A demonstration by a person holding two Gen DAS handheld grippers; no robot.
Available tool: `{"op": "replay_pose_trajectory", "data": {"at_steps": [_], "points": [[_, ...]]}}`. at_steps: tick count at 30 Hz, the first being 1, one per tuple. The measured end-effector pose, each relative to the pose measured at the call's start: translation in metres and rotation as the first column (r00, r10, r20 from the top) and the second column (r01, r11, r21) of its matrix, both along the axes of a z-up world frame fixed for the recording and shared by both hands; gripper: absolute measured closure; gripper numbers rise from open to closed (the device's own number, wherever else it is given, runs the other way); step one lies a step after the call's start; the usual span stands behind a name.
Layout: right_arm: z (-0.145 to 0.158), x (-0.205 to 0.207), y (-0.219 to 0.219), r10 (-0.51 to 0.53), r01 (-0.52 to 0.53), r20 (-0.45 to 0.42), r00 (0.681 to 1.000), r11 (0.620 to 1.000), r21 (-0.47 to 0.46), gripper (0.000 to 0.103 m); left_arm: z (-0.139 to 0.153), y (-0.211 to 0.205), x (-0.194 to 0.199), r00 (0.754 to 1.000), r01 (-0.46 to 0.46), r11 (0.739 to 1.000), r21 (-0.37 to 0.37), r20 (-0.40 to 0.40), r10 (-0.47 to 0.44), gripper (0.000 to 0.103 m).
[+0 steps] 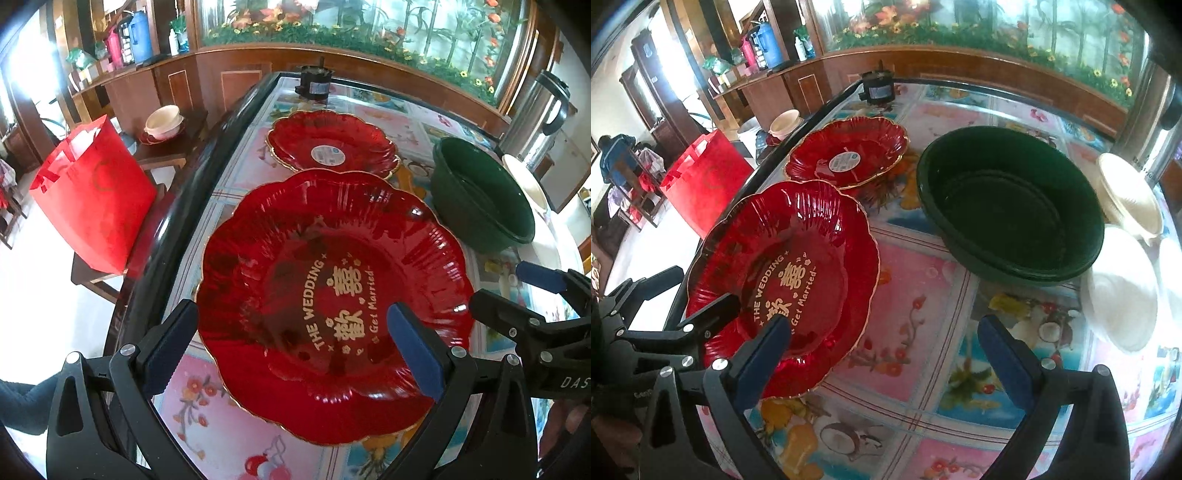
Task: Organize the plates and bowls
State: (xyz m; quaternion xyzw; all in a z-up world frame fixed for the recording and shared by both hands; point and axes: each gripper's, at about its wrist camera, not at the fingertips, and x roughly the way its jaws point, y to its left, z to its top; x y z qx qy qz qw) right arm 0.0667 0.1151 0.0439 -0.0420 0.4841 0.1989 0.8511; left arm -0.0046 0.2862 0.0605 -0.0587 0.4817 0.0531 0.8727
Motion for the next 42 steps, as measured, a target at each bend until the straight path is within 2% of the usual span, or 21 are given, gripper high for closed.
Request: {"op": "replay_pose_trajectory", "data": {"at_steps": [3, 6, 14, 18, 21, 23, 24, 25, 26, 29, 31, 32, 36, 42], "points": [[-0.004, 0.004, 0.002, -0.006, 0.006, -0.015, 1.0, 1.0, 0.004, 0.006, -0.004, 0.006, 0.005, 1.0, -0.014, 1.0, -0.019, -0.016, 0.014, 0.0], [-0.008, 0.011, 0.005, -0.008, 0.008, -0.035, 0.999, 1.0, 0.006, 0.014, -0.006, 0.01, 0.01, 0.999, -0.04, 0.999, -0.025, -0.03, 0.039, 0.0], [-0.021, 0.022, 0.009, -0.012, 0.012, -0.09, 0.996, 1.0, -0.001, 0.052, -0.012, 0.011, 0.024, 0.997, -0.038, 0.999, 0.0, -0.063, 0.038, 0.0], [-0.026, 0.022, 0.01, -0.006, 0.006, -0.111, 0.994, 1.0, -0.001, 0.061, -0.019, 0.015, 0.028, 0.995, -0.053, 0.998, 0.029, -0.088, 0.056, 0.003], [-0.028, 0.022, 0.009, 0.002, -0.002, -0.122, 0.992, 1.0, 0.006, 0.068, -0.025, 0.022, 0.03, 0.992, -0.07, 0.998, 0.004, -0.108, 0.07, 0.005], [-0.028, 0.021, 0.009, 0.015, -0.013, -0.126, 0.992, 1.0, 0.015, 0.072, -0.028, 0.025, 0.031, 0.99, -0.075, 0.997, -0.01, -0.12, 0.073, 0.009], [-0.028, 0.021, 0.009, 0.015, -0.013, -0.126, 0.992, 1.0, 0.015, 0.073, -0.029, 0.025, 0.032, 0.989, -0.075, 0.997, -0.008, -0.125, 0.074, 0.016], [-0.028, 0.021, 0.01, 0.02, -0.018, -0.124, 0.992, 1.0, 0.015, 0.075, -0.031, 0.025, 0.032, 0.989, -0.073, 0.997, -0.008, -0.131, 0.071, 0.028], [-0.028, 0.021, 0.011, 0.025, -0.024, -0.123, 0.992, 1.0, 0.014, 0.078, -0.032, 0.025, 0.033, 0.987, -0.076, 0.997, 0.002, -0.139, 0.076, 0.031], [-0.03, 0.022, 0.015, 0.039, -0.037, -0.127, 0.991, 0.999, 0.018, 0.088, -0.034, 0.028, 0.032, 0.984, -0.096, 0.995, 0.016, -0.146, 0.098, 0.056], [-0.032, 0.023, 0.018, 0.053, -0.051, -0.136, 0.989, 0.999, 0.017, 0.09, -0.034, 0.032, 0.03, 0.982, -0.118, 0.993, 0.016, -0.143, 0.119, 0.071], [-0.033, 0.022, 0.02, 0.055, -0.055, -0.131, 0.99, 0.998, 0.001, 0.09, -0.033, 0.035, 0.029, 0.982, -0.128, 0.992, 0.011, -0.141, 0.129, 0.075], [-0.032, 0.019, 0.02, 0.067, -0.068, -0.117, 0.991, 0.998, 0.001, 0.09, -0.032, 0.041, 0.024, 0.978, -0.154, 0.987, -0.043, -0.151, 0.146, 0.078], [-0.022, 0.004, 0.023, 0.082, -0.085, -0.064, 0.995, 0.995, -0.046, 0.09, -0.024, 0.039, 0.007, 0.976, -0.165, 0.984, -0.061, -0.151, 0.155, 0.079]]}}
